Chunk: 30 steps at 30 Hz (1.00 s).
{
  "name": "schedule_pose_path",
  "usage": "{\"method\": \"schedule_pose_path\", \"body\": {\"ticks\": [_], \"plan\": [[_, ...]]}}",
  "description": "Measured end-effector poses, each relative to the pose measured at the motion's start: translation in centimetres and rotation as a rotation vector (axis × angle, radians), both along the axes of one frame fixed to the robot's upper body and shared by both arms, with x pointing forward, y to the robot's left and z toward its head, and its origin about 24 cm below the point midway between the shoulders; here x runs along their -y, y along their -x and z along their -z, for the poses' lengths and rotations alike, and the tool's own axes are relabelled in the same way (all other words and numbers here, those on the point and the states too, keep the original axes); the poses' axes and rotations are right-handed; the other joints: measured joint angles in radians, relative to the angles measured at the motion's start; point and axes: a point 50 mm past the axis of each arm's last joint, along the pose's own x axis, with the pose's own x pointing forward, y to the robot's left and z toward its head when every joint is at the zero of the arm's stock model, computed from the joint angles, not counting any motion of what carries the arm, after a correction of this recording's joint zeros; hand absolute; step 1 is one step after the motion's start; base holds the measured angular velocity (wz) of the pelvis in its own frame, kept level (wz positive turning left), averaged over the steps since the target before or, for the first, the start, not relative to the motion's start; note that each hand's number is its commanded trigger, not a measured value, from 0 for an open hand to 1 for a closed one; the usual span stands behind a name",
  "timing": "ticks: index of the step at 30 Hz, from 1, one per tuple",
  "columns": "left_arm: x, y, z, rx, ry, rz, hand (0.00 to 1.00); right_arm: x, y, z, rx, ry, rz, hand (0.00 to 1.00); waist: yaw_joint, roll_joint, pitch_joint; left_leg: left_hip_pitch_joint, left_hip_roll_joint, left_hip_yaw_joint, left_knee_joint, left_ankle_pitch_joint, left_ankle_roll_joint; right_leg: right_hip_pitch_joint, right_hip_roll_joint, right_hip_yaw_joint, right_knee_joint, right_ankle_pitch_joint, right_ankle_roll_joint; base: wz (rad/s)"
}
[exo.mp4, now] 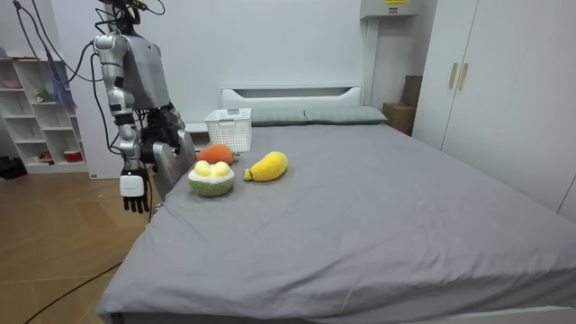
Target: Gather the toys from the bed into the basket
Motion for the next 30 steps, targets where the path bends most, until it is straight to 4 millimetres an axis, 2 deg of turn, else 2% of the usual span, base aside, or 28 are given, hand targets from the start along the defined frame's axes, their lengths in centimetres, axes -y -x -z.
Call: {"method": "schedule_pose_path", "body": {"ticks": [3,5,6,9,11,12,14,15,17,18,20,21,23,26,30], "plan": [[-0.6,0.1,-0.1,0.006,-0.015,-0.039,0.0,0.7,0.5,-0.2,0.031,0.047,0.191,0.0,-0.011,-0.002,0.0002,0.001,0.0,0.001,-0.002,0.0,0.0,0.0,0.0,0.001,0.0,-0.001,0.0,0.0],[-1.3,0.3,-0.3,0.012,-0.034,-0.078,0.0,2.0,0.6,-0.5,0.068,0.112,0.351,0.0,-0.031,-0.009,0.0011,0.0,0.0,0.002,-0.009,0.0,0.0,0.0,0.0,-0.003,0.001,-0.001,-0.001,0.0],[-1.5,0.3,-0.4,0.015,-0.041,-0.087,0.0,2.4,0.5,-0.6,0.08,0.132,0.382,0.0,-0.035,-0.015,-0.001,0.002,0.0,0.002,-0.01,0.0,0.0,0.0,0.001,-0.002,0.001,-0.001,-0.001,-0.04],[-3.3,0.1,-0.9,0.036,-0.09,-0.124,0.0,5.6,-0.6,-1.6,0.165,0.261,0.517,0.0,-0.051,-0.035,0.0006,0.002,0.001,0.008,-0.012,0.001,-0.002,-0.007,0.004,0.004,0.003,-0.001,-0.002,-0.12],[-4.4,0.0,-1.3,0.047,-0.133,-0.13,0.0,8.3,-3.2,-2.7,0.267,0.375,0.532,0.0,-0.052,-0.056,0.0013,-0.001,0.003,0.027,-0.012,0.003,-0.003,-0.019,0.007,0.016,0.003,0.004,-0.004,-0.22],[-4.6,0.1,-1.3,0.048,-0.141,-0.138,0.0,9.0,-3.9,-3.0,0.301,0.402,0.538,0.0,-0.053,-0.06,0.0028,-0.006,0.004,0.029,-0.012,0.003,-0.003,-0.024,0.008,0.019,0.003,0.005,-0.004,-0.15],[-5.2,-0.2,-1.7,0.075,-0.169,-0.145,0.0,11.3,-7.6,-4.7,0.472,0.496,0.541,0.0,-0.059,-0.084,0.0053,-0.021,0.005,0.032,-0.011,0.003,-0.003,-0.041,0.01,0.024,0.003,0.009,-0.003,-0.07],[-5.2,-0.2,-1.7,0.077,-0.176,-0.143,0.0,11.7,-8.6,-5.3,0.521,0.518,0.531,0.0,-0.059,-0.085,0.0032,-0.025,0.005,0.033,-0.01,0.003,-0.003,-0.046,0.01,0.024,0.003,0.012,-0.003,-0.03],[-5.3,-0.4,-1.7,0.093,-0.189,-0.138,0.0,13.2,-12.5,-8.0,0.731,0.592,0.496,0.0,-0.059,-0.094,0.0085,-0.033,0.006,0.033,-0.01,0.003,-0.003,-0.053,0.011,0.025,-0.001,0.015,-0.002,0.0],[-5.3,-0.4,-1.7,0.094,-0.192,-0.138,0.0,13.4,-13.4,-8.8,0.783,0.612,0.473,0.0,-0.057,-0.095,0.009,-0.034,0.007,0.036,-0.01,0.003,-0.004,-0.055,0.012,0.026,-0.001,0.015,-0.002,0.0],[-5.2,-0.7,-1.7,0.101,-0.196,-0.126,0.0,13.8,-16.8,-12.1,0.971,0.693,0.358,0.0,-0.062,-0.093,0.0092,-0.049,0.008,0.037,-0.009,0.003,-0.004,-0.07,0.013,0.024,0.0,0.016,-0.002,0.0],[-5.2,-0.7,-1.7,0.101,-0.195,-0.124,0.0,13.9,-17.5,-13.1,1.019,0.711,0.336,0.0,-0.062,-0.091,0.0088,-0.049,0.008,0.037,-0.009,0.003,-0.004,-0.071,0.013,0.024,0.001,0.016,-0.002,0.05],[-5.1,-0.3,-1.7,0.097,-0.198,-0.123,0.0,13.7,-19.7,-16.5,1.181,0.79,0.243,0.0,-0.06,-0.078,0.0087,-0.049,0.01,0.035,-0.012,0.004,-0.006,-0.067,0.016,0.023,-0.001,0.017,-0.002,0.06],[-5.1,-0.5,-1.7,0.107,-0.209,-0.112,0.0,12.7,-21.4,-18.7,1.311,0.8,0.186,0.0,-0.048,-0.071,0.0087,-0.048,0.013,0.032,-0.012,0.006,-0.01,-0.067,0.018,0.019,0.001,0.017,-0.003,0.01],[-4.5,-0.3,-1.5,0.102,-0.201,-0.075,0.0,10.7,-22.7,-19.5,1.372,0.756,0.062,0.0,-0.047,-0.055,0.0009,-0.048,0.014,0.03,-0.01,0.007,-0.012,-0.064,0.017,0.017,0.001,0.017,-0.003,0.0]]}}
